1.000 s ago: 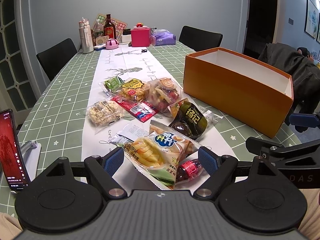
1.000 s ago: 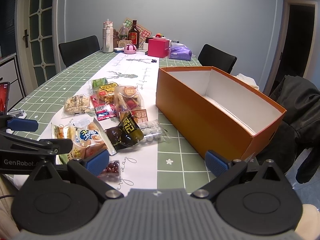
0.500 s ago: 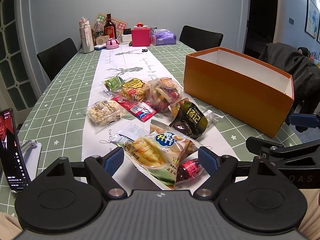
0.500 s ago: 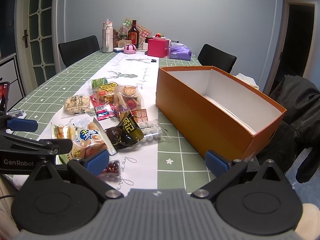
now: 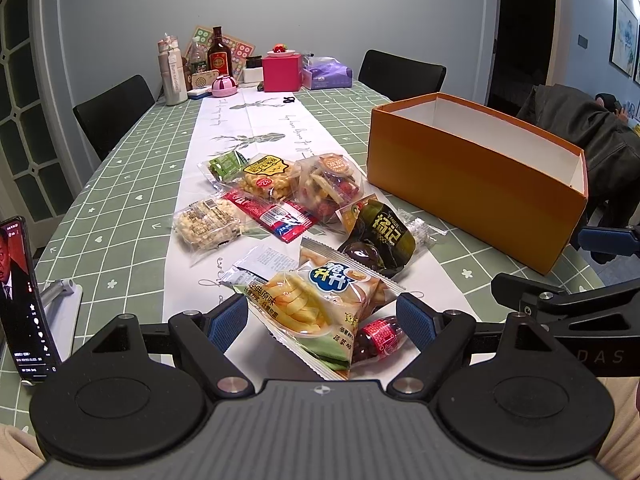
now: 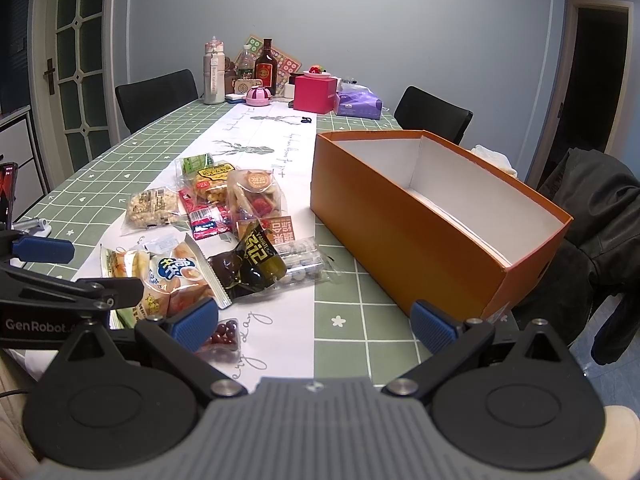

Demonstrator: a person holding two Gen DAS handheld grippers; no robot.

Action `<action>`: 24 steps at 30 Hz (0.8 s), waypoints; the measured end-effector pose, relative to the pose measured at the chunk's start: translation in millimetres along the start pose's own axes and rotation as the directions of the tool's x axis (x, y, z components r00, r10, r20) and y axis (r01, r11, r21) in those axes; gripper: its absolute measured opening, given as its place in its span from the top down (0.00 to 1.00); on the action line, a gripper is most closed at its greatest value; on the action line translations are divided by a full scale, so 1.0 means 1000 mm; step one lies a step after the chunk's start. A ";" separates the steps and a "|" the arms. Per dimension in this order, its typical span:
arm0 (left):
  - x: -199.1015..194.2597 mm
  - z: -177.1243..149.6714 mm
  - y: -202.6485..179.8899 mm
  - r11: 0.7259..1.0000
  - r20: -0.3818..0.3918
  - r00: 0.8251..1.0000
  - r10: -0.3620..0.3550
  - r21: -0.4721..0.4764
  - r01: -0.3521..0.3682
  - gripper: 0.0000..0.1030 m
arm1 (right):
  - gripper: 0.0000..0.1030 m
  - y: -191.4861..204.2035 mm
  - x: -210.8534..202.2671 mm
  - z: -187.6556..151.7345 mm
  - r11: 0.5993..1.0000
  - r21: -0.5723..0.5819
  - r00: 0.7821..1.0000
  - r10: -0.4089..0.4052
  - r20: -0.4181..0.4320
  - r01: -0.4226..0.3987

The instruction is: Organize snacks

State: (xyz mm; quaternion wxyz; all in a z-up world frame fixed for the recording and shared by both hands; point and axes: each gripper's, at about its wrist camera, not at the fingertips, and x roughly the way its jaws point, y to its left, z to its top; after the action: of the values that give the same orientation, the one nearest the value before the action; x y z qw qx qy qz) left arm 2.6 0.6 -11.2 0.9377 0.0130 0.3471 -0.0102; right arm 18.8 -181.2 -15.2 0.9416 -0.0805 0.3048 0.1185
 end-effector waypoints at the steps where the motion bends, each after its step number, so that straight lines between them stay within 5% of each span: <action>1: 0.000 0.000 0.000 1.000 0.000 1.000 0.000 0.000 0.000 0.05 | 0.03 0.000 0.000 0.000 1.000 0.000 1.000 0.000 0.000 0.000; 24: 0.001 -0.002 0.000 1.000 -0.005 1.000 -0.002 -0.001 0.002 0.05 | 0.03 0.000 0.000 0.001 1.000 0.001 1.000 0.003 -0.001 -0.003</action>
State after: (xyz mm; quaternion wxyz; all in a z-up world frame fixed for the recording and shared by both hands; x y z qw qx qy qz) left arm 2.2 0.9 -13.6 0.9368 0.0122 0.3494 -0.0110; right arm 19.4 -181.3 -14.7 0.9413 -0.0795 0.3055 0.1195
